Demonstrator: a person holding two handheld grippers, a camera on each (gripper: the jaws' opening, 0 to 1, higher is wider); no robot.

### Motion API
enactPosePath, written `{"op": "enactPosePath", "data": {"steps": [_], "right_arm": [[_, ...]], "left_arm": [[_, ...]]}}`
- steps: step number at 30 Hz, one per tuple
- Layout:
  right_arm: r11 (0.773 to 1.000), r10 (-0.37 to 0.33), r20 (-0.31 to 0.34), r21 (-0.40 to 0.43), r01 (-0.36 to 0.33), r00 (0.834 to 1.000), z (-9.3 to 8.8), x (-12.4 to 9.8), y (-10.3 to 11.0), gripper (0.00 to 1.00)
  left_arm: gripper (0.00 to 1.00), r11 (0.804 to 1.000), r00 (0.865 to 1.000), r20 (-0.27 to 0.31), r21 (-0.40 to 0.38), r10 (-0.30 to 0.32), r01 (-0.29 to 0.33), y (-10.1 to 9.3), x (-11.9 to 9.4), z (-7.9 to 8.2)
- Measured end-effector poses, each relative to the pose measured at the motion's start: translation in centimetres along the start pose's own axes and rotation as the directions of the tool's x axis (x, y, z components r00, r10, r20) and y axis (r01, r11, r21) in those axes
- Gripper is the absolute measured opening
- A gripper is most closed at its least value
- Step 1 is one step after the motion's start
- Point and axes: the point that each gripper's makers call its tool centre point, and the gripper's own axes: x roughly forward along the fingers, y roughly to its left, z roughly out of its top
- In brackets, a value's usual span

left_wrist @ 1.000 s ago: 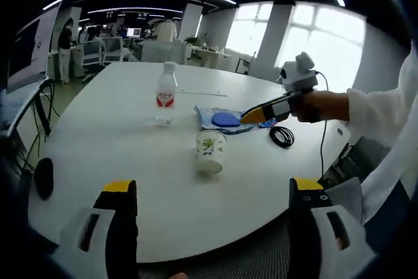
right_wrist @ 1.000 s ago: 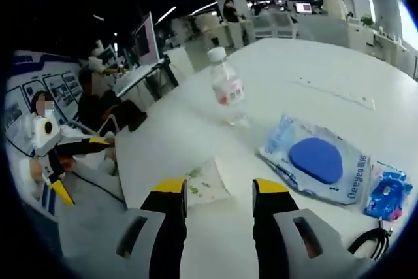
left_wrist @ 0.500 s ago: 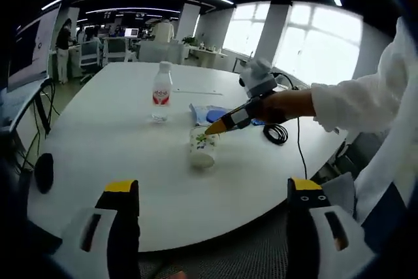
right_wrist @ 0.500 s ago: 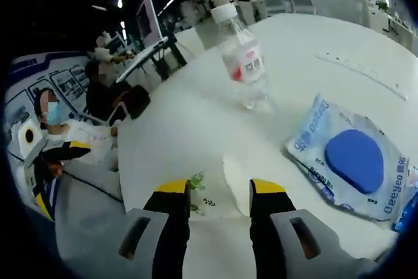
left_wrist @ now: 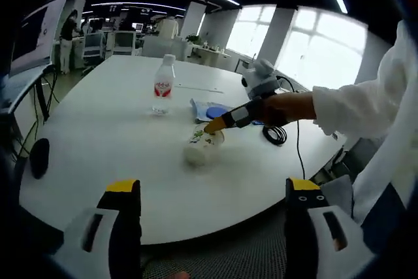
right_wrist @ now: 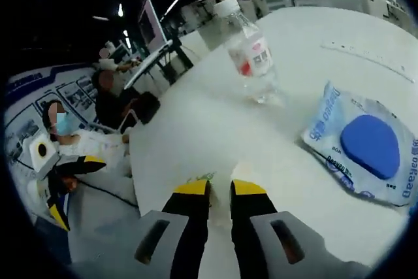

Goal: Arrange the tabletop items into an orderly group along one side of the table until the central work area is clear of visible clutter.

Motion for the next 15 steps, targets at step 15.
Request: {"op": "enactPosePath", "data": {"steps": [15], "right_arm": [[0.983,0.097,0.125,0.141,-0.115,0.987,3.3,-1.6,2.5,0.0]], "left_arm": [[0.94,0.999,1.0,0.022,0.05,-0.014,0.013,-0.7,0.3,-0.3]]}}
